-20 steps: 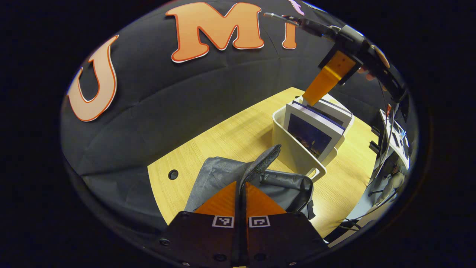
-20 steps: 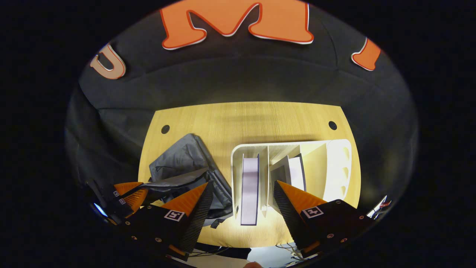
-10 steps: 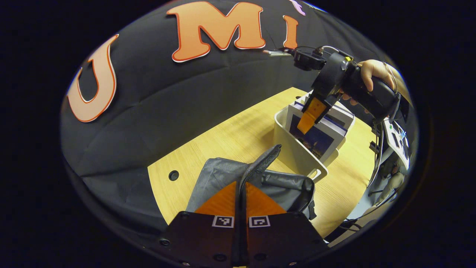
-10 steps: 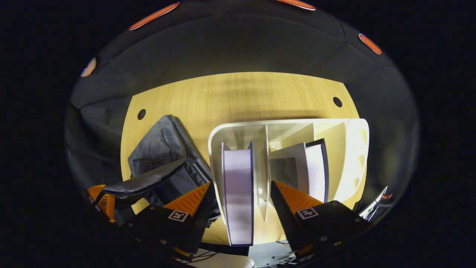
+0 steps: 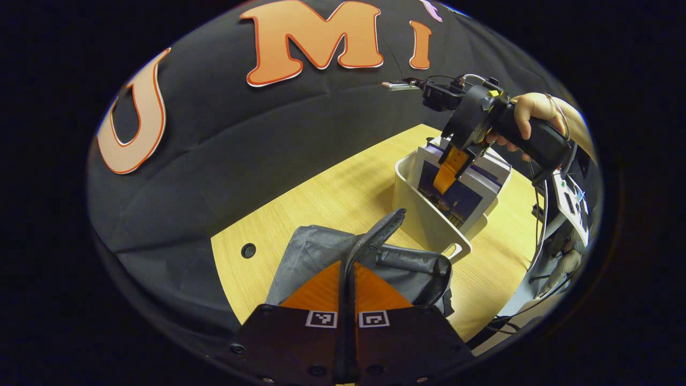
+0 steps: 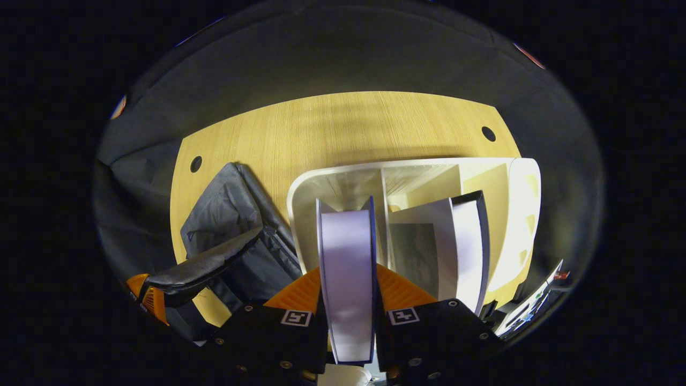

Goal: Open the schoolbag, grab two books from the bookshelf and put them into the schoolbag.

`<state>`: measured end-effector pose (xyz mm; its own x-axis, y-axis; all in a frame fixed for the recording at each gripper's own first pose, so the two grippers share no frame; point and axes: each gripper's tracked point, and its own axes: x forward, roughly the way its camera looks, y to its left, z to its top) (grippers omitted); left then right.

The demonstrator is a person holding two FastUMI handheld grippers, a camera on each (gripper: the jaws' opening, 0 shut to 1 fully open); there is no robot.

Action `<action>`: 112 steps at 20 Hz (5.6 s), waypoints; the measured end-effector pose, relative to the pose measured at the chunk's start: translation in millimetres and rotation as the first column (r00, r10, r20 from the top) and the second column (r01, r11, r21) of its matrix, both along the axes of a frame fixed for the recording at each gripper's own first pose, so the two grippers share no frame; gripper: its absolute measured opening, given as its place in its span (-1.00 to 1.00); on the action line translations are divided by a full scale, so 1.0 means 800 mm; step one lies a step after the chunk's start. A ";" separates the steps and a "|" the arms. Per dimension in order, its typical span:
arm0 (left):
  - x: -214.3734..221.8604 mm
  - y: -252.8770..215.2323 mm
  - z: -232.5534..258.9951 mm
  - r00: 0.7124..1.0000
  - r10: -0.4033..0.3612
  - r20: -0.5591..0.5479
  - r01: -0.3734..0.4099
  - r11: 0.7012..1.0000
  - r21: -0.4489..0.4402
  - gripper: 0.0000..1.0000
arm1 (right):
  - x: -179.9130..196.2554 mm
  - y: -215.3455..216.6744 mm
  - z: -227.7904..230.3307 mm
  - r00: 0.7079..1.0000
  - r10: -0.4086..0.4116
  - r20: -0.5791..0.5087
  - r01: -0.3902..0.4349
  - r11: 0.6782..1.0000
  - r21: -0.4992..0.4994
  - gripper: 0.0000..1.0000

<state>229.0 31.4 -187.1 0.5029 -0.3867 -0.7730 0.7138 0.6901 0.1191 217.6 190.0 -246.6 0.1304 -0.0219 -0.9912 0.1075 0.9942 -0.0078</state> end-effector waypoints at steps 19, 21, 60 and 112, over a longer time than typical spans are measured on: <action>-0.021 0.006 0.010 0.999 -0.036 -0.004 0.036 0.998 -0.049 -0.99 | -0.136 -0.006 0.264 0.915 -0.154 0.372 0.121 0.986 0.112 -0.29; -0.021 0.003 0.017 0.999 -0.048 0.010 0.048 0.998 -0.036 -0.99 | -0.165 -0.014 0.275 0.883 -0.238 0.405 0.165 0.964 0.207 -0.29; -0.035 -0.010 0.064 0.985 -0.123 0.122 0.115 0.991 0.072 -0.99 | -0.049 0.267 -0.066 0.603 -0.798 0.002 0.470 0.357 0.807 -0.26; 0.020 0.040 0.029 1.000 0.000 0.007 0.001 0.999 -0.035 -0.99 | 0.019 -0.101 -0.007 0.995 0.082 0.054 -0.078 0.994 -0.075 0.56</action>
